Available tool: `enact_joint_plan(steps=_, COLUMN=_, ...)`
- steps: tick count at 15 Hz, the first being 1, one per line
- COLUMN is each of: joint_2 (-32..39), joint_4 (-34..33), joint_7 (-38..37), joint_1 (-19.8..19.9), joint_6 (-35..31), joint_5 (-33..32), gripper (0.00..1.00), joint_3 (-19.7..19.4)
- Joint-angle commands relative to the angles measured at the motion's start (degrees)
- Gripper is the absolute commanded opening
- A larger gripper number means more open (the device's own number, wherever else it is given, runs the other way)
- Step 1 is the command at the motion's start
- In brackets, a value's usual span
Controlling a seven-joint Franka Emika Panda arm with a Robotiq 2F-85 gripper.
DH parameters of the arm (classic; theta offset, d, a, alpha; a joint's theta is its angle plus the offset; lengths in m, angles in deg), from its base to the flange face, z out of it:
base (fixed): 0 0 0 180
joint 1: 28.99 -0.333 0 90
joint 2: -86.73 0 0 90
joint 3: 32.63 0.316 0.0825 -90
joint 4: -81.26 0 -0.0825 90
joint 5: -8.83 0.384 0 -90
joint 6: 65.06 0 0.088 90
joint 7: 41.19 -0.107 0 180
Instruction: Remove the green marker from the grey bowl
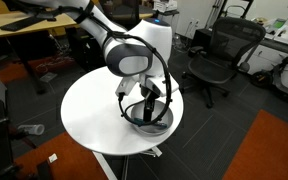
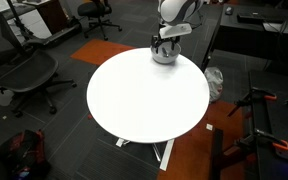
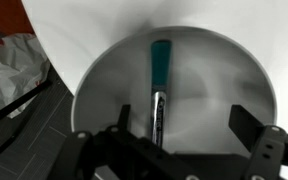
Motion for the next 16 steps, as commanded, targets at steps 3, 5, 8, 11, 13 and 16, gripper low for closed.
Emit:
enact_joint_plan(steps=3, joint_2=3.73, joint_4=-4.02, joint_7=-0.68, joint_1=-0.27, joint_6=0.15, joint_5=1.93, gripper=1.0, joint_3=-1.26)
enact_joint_plan(steps=5, joint_2=4.7, joint_4=-4.99, joint_7=-0.55, joint_1=-0.02, joint_6=0.26, joint_5=2.2, gripper=1.0, joint_3=-1.28)
enact_joint_plan(steps=8, joint_2=5.85, joint_4=-6.25, joint_7=-0.42, joint_1=0.08, joint_6=0.23, joint_5=2.41, gripper=0.66, joint_3=-1.44)
enact_joint_plan(steps=11, joint_2=6.6, joint_4=-7.16, joint_7=-0.29, joint_1=0.25, joint_6=0.25, joint_5=2.52, gripper=0.42, joint_3=-1.54)
enact_joint_plan(steps=13, joint_2=7.05, joint_4=-7.65, joint_7=-0.21, joint_1=0.36, joint_6=0.3, joint_5=2.54, gripper=0.27, joint_3=-1.6)
enact_joint_plan(steps=16, joint_2=7.28, joint_4=-7.93, joint_7=0.23, joint_1=0.58, joint_6=0.23, joint_5=2.6, gripper=0.05, joint_3=-1.43)
